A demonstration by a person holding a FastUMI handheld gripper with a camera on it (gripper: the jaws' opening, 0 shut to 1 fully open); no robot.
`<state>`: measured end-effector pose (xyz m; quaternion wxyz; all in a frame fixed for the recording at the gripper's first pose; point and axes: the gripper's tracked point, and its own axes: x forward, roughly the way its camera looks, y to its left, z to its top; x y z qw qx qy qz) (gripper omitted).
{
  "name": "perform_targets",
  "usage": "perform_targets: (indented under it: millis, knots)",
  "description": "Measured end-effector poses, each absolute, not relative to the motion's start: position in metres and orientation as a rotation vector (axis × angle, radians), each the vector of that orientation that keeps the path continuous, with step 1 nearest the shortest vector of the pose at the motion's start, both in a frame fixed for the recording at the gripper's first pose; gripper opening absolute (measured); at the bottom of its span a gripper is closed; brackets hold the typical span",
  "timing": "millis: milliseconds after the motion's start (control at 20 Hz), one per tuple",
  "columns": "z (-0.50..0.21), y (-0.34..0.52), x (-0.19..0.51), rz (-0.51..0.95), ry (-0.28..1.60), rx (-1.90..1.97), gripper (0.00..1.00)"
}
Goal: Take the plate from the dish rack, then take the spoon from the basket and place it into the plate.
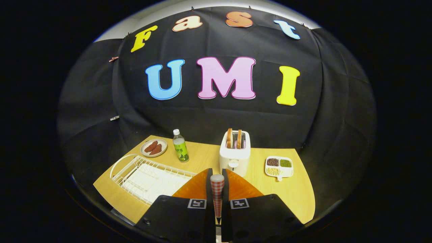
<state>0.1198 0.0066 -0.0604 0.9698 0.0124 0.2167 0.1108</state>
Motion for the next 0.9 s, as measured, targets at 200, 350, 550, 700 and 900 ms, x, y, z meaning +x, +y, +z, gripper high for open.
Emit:
perform_targets:
  millis: [200, 350, 550, 700, 900]
  knots:
    - [-0.110, 0.003, 0.080, 0.200, 0.552, 0.071, 0.11]
    - [-0.144, 0.006, 0.054, 0.196, 0.635, 0.110, 0.11]
    - [-0.187, 0.014, 0.039, 0.190, 0.707, 0.114, 0.11]
    - [-0.214, 0.022, 0.033, 0.194, 0.759, 0.118, 0.11]
    - [-0.241, 0.028, 0.027, 0.187, 0.821, 0.131, 0.11]
